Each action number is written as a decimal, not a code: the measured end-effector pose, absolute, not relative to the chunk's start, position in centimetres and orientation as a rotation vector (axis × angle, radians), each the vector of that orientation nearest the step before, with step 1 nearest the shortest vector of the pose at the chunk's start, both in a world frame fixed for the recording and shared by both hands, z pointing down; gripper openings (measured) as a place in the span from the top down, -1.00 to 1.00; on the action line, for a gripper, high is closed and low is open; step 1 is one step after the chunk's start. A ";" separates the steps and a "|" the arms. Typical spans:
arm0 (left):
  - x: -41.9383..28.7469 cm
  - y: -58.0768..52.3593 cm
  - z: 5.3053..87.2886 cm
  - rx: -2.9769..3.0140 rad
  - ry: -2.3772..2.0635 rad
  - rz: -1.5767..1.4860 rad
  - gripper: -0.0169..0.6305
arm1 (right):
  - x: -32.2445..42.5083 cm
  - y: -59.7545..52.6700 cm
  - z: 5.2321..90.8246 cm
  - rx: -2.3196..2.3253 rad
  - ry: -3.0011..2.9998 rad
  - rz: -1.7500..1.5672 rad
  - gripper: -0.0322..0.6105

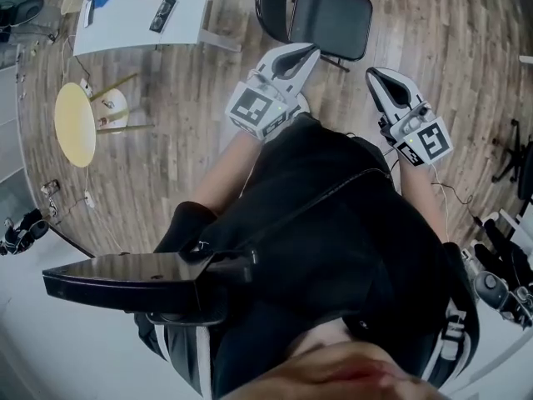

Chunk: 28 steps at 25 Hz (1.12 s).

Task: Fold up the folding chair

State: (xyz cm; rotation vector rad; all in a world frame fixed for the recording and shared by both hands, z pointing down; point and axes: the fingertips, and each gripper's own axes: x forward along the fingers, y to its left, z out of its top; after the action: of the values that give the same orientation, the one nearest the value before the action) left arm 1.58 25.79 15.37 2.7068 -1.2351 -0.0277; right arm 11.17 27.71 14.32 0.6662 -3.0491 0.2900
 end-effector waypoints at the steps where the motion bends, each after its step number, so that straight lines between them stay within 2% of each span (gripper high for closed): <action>1: 1.0 25.3 15.4 2.713 -1.221 -0.024 0.93 | 10.5 27.2 14.4 0.679 -3.042 0.291 0.87; 11: -1.5 20.3 16.0 2.723 -1.150 -0.017 0.93 | 8.7 22.7 14.5 0.792 -2.999 0.298 0.87; 28: 4.7 10.0 18.9 2.587 -1.296 0.113 0.93 | 14.9 9.5 21.4 0.573 -3.020 0.456 0.87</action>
State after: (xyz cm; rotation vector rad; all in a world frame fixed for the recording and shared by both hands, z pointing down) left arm 4.65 10.00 18.93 2.5868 -1.2963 0.1129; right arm 14.88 9.47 21.35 0.5732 -3.0200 0.4563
